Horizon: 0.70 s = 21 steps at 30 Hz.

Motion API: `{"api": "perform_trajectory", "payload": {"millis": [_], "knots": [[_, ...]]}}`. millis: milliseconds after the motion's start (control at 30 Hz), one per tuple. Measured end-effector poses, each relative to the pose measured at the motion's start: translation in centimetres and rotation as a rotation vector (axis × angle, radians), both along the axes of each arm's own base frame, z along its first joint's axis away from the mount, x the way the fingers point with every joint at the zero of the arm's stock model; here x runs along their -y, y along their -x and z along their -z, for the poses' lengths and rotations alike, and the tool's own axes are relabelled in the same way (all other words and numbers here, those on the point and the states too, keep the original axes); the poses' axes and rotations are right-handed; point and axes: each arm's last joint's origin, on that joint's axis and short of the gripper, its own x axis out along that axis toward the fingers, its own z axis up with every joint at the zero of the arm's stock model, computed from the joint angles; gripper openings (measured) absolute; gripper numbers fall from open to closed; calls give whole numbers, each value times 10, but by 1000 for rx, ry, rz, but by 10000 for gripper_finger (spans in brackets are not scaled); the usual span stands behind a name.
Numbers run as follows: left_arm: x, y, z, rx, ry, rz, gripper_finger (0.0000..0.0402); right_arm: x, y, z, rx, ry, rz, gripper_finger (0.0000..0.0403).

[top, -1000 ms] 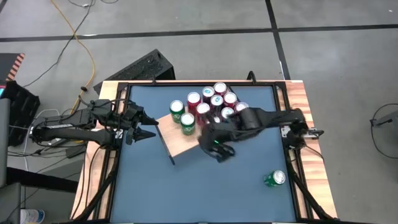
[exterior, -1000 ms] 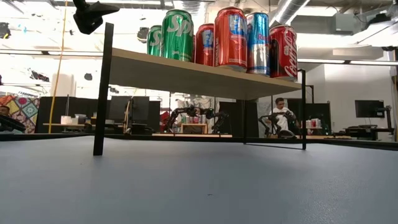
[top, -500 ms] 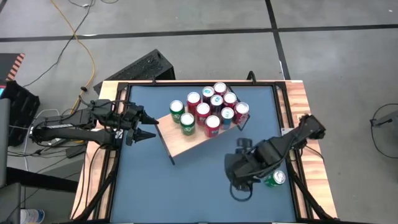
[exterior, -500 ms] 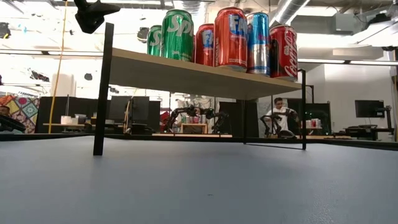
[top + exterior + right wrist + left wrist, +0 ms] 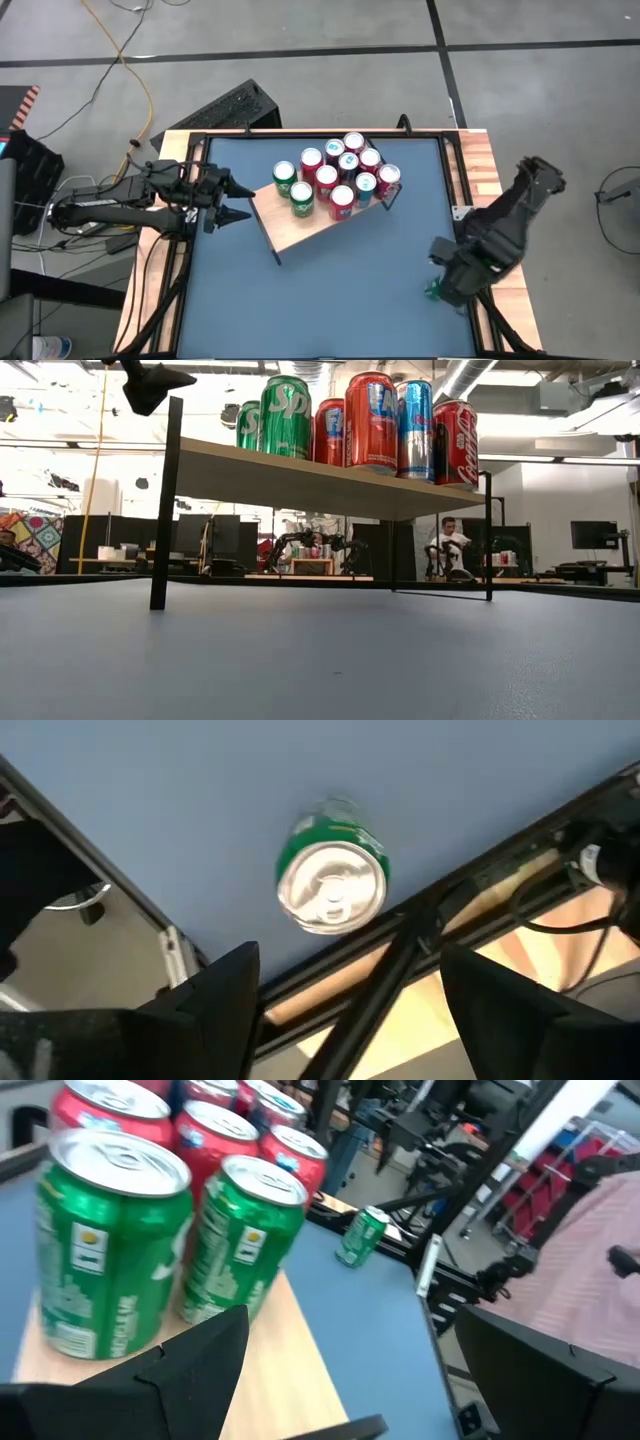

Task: Place canned beverage on shelf
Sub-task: Put the green soda can on the shelf aligned with the other green soda cans

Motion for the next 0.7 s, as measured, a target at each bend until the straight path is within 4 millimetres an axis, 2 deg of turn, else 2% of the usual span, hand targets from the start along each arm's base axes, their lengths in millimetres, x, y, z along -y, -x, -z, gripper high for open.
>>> {"api": "perform_trajectory", "payload": {"millis": [100, 267, 467, 700], "knots": [[-1, 0, 0, 0, -18, -38, 341, -5, 14, 1, -4, 2, 18, 296], [-2, 0, 0, -1, -23, -74, 341, -19, 21, 8, -14, 36, -77, 296], [-2, 0, 0, -1, -19, -75, 341, -40, 18, 26, -58, 104, -148, 298], [-2, 0, 0, -1, -29, -73, 341, -44, 6, 35, -75, 95, -189, 307]]}}
